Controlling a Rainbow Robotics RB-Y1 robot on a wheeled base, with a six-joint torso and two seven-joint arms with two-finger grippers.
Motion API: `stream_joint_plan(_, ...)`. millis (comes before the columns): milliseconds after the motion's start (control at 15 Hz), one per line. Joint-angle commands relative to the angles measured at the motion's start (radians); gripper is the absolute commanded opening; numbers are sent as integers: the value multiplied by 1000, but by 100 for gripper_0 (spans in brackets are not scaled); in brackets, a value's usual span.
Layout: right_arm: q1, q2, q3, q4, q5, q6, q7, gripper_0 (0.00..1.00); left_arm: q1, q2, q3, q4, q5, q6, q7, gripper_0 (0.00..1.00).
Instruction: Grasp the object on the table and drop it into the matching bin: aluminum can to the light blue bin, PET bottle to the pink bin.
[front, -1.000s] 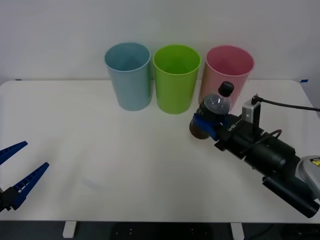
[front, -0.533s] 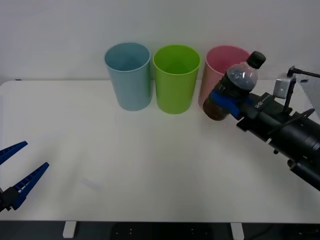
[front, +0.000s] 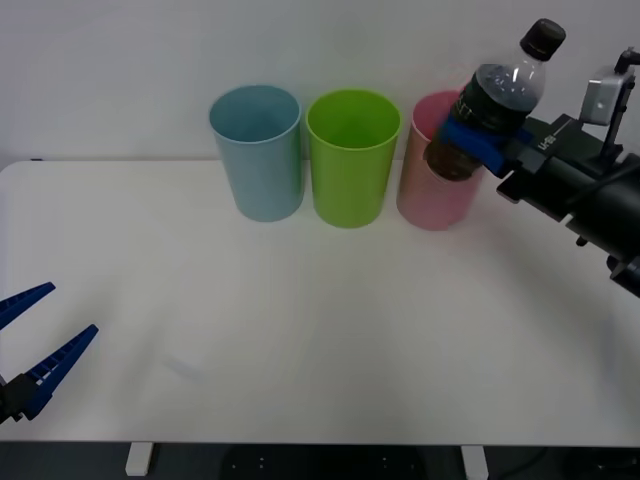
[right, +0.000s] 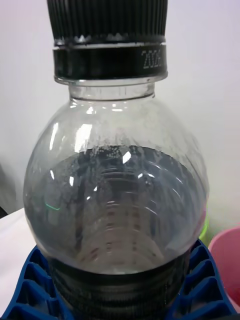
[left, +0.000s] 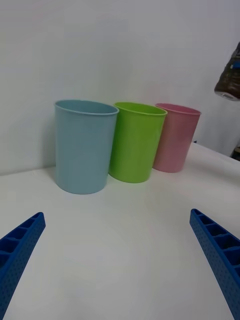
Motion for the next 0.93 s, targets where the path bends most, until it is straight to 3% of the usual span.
stream_joint_plan(67,-58,-22,1,54,1,0,-9,0,0,0,0,0,0,0,0,100)
stream_joint_plan(533,-213,-5,-1,235,112,2,-8,0,0,0,0,0,0,0,0,100)
stream_joint_plan(933,-300,84,-56,373,261,2,-12,0,0,0,0,0,0,0,0,100)
